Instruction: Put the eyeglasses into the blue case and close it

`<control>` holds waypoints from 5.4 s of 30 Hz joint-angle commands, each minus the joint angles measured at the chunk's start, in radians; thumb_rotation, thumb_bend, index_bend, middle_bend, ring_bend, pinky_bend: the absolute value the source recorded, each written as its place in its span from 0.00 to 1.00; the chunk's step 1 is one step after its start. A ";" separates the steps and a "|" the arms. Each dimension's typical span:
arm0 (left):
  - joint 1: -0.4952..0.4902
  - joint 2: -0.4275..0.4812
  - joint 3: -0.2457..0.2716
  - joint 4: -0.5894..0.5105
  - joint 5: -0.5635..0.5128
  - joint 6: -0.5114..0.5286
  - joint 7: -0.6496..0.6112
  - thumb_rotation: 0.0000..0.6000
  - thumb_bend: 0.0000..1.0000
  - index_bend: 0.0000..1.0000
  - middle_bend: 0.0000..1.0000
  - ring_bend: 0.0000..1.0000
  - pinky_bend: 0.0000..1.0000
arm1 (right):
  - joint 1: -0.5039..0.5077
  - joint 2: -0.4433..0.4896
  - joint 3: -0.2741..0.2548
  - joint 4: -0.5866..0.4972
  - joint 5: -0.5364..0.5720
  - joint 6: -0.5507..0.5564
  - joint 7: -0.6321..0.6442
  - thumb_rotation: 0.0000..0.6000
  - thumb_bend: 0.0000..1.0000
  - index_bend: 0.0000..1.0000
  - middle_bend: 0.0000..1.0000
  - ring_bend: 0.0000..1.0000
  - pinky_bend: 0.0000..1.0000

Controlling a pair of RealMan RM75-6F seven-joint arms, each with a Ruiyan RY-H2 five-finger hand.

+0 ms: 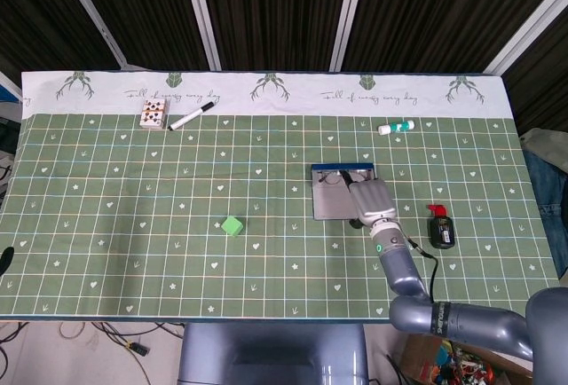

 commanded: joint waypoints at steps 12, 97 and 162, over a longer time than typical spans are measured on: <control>0.000 -0.003 0.001 0.002 -0.001 -0.002 0.006 1.00 0.32 0.20 0.00 0.00 0.00 | -0.110 -0.127 -0.054 0.166 -0.262 0.110 0.164 1.00 0.23 0.23 0.31 0.30 0.24; -0.002 -0.005 -0.001 0.012 -0.010 -0.008 0.010 1.00 0.32 0.20 0.00 0.00 0.00 | -0.179 -0.267 0.058 0.388 -0.347 -0.042 0.161 1.00 0.31 0.30 0.32 0.30 0.24; 0.000 -0.001 -0.002 0.014 -0.010 -0.005 0.002 1.00 0.32 0.20 0.00 0.00 0.00 | 0.043 -0.439 0.228 0.908 -0.399 -0.154 0.332 1.00 0.45 0.40 0.36 0.35 0.24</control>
